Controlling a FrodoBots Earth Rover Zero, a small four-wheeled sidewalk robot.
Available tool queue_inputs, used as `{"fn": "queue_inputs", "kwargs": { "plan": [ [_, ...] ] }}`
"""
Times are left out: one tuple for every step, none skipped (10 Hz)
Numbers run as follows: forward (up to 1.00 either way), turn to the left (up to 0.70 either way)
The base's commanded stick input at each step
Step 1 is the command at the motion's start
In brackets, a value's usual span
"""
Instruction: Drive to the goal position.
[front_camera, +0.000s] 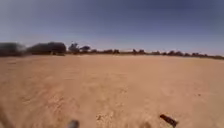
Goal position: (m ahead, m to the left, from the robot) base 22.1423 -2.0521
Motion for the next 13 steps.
{"fn": "queue_inputs", "kwargs": {
  "plan": [
    [0.50,0.00],
    [0.50,0.00],
    [0.50,0.00],
    [0.50,0.00],
    [0.50,0.00],
    [0.50,0.00],
    [0.50,0.00],
    [0.50,0.00],
    [0.50,0.00],
    [0.50,0.00],
    [0.50,0.00],
    [0.50,0.00],
    [0.50,0.00]
  ]
}}
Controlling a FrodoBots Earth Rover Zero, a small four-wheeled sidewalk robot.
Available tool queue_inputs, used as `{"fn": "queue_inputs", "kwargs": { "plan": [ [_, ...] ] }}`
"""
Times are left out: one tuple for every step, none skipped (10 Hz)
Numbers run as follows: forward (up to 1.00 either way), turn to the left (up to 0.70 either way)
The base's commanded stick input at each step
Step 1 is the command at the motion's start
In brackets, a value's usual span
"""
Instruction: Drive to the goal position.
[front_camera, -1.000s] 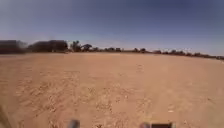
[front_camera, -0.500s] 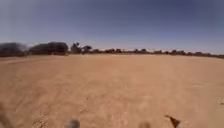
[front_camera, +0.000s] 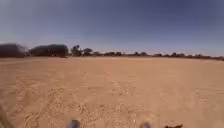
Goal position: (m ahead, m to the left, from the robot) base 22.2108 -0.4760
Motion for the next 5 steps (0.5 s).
{"fn": "queue_inputs", "kwargs": {
  "plan": [
    [0.50,0.00],
    [0.50,0.00],
    [0.50,0.00],
    [0.50,0.00],
    [0.50,0.00]
  ]
}}
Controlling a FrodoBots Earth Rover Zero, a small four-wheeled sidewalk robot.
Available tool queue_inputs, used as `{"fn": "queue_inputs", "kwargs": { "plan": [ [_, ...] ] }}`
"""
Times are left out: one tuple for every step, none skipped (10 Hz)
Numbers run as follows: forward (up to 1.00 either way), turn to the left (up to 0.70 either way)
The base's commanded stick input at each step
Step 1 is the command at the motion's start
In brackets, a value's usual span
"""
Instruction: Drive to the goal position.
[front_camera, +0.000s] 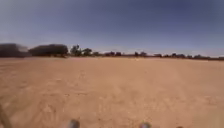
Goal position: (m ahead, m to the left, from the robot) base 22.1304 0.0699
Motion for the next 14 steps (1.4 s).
{"fn": "queue_inputs", "kwargs": {
  "plan": [
    [0.50,0.00],
    [0.50,0.00],
    [0.50,0.00],
    [0.50,0.00],
    [0.50,0.00],
    [0.50,0.00],
    [0.50,0.00],
    [0.50,0.00],
    [0.50,0.00],
    [0.50,0.00],
    [0.50,0.00],
    [0.50,0.00],
    [0.50,0.00],
    [0.50,0.00]
  ]
}}
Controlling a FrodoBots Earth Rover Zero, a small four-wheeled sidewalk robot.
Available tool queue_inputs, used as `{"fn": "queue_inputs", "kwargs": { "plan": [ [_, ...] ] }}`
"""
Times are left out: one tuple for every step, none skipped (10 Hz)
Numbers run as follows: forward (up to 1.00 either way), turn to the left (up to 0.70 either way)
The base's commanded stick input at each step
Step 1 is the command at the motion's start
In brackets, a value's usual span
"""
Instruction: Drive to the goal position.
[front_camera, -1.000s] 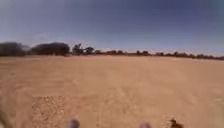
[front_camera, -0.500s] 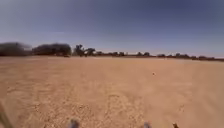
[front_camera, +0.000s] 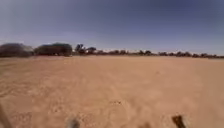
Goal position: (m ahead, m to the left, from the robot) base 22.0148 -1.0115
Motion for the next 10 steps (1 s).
{"fn": "queue_inputs", "kwargs": {
  "plan": [
    [0.50,0.00],
    [0.50,0.00],
    [0.50,0.00],
    [0.50,0.00],
    [0.50,0.00],
    [0.50,0.00],
    [0.50,0.00],
    [0.50,0.00],
    [0.50,0.00],
    [0.50,0.00]
  ]
}}
